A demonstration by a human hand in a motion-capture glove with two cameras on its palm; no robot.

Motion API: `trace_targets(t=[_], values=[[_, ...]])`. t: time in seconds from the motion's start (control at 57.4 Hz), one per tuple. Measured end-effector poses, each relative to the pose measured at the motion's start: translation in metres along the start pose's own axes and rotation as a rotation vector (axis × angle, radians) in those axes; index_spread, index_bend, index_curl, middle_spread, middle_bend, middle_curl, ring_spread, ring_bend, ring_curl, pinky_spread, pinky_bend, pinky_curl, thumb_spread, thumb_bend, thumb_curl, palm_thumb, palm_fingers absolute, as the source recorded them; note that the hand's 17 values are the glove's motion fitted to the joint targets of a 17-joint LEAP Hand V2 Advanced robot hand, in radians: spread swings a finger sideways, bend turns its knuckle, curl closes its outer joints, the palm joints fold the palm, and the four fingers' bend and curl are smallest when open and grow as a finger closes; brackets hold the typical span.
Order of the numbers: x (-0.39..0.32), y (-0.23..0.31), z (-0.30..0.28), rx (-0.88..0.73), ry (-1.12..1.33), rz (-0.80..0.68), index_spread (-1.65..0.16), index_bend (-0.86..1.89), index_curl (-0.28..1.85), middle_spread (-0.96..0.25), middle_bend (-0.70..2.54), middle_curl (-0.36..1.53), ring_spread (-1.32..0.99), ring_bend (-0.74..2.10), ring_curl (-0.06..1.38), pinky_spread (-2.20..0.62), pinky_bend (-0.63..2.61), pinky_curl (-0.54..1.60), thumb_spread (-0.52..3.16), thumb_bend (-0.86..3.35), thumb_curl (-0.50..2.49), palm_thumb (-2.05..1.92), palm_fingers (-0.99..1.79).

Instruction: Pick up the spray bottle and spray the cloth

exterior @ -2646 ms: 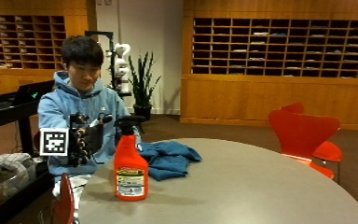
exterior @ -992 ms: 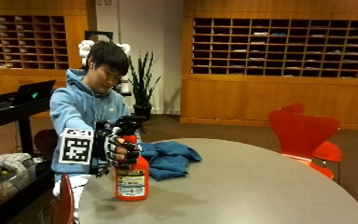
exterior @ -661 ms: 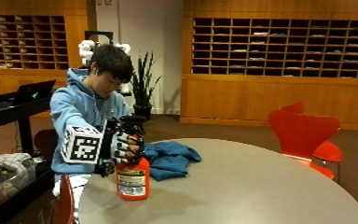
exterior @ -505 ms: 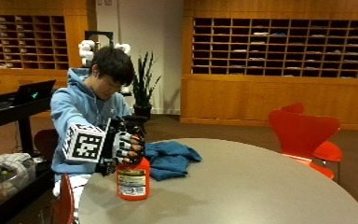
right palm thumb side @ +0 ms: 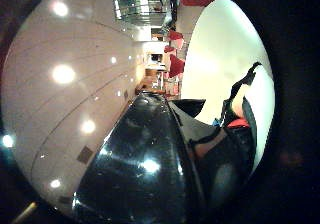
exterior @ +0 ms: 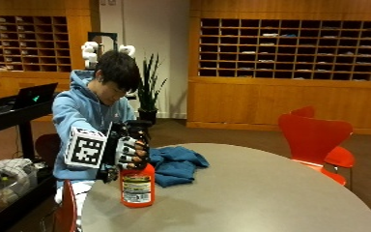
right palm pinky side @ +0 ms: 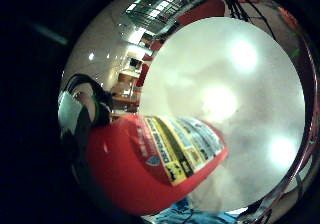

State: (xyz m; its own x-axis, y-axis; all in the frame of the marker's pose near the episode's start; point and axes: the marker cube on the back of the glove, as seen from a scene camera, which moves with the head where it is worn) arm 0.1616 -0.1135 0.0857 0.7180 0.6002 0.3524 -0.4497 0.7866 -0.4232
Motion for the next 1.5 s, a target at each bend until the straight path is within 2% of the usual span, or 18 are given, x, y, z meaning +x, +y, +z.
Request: trace_targets(t=[0.157,0.331,0.47,0.749,0.992,1.219,1.497], values=[[-0.001,-0.004,0.000,0.053,0.006,-0.013,-0.19,0.45,0.54,-0.11,0.57,0.50,-0.19,0.53,0.44,-0.19,0.27,0.37,0.14,-0.03,0.72,0.93,1.38],[-0.004,-0.009,0.000,0.036,0.035,-0.007,-0.20,0.46,0.54,-0.11,0.57,0.49,-0.19,0.55,0.44,-0.20,0.29,0.38,0.10,-0.03,0.73,0.92,1.39],[-0.019,-0.008,0.001,-0.023,0.162,-0.033,-0.20,0.47,0.54,-0.11,0.57,0.49,-0.19,0.56,0.44,-0.21,0.30,0.38,0.08,-0.03,0.74,0.91,1.40],[-0.114,0.024,0.010,-0.290,0.685,-0.181,-0.19,0.49,0.54,-0.11,0.58,0.49,-0.18,0.57,0.44,-0.21,0.31,0.38,0.07,-0.03,0.74,0.90,1.40],[-0.174,0.070,0.050,-0.475,1.154,-0.198,-0.19,0.48,0.53,-0.11,0.58,0.48,-0.18,0.58,0.44,-0.22,0.32,0.38,0.07,-0.03,0.75,0.90,1.40],[-0.170,0.093,0.095,-0.584,1.471,-0.134,-0.20,0.49,0.53,-0.12,0.58,0.49,-0.18,0.58,0.44,-0.22,0.32,0.38,0.07,-0.03,0.75,0.90,1.40],[-0.137,0.094,0.129,-0.641,1.587,-0.074,-0.20,0.49,0.53,-0.12,0.59,0.49,-0.18,0.58,0.44,-0.22,0.33,0.38,0.06,-0.03,0.75,0.90,1.40]])
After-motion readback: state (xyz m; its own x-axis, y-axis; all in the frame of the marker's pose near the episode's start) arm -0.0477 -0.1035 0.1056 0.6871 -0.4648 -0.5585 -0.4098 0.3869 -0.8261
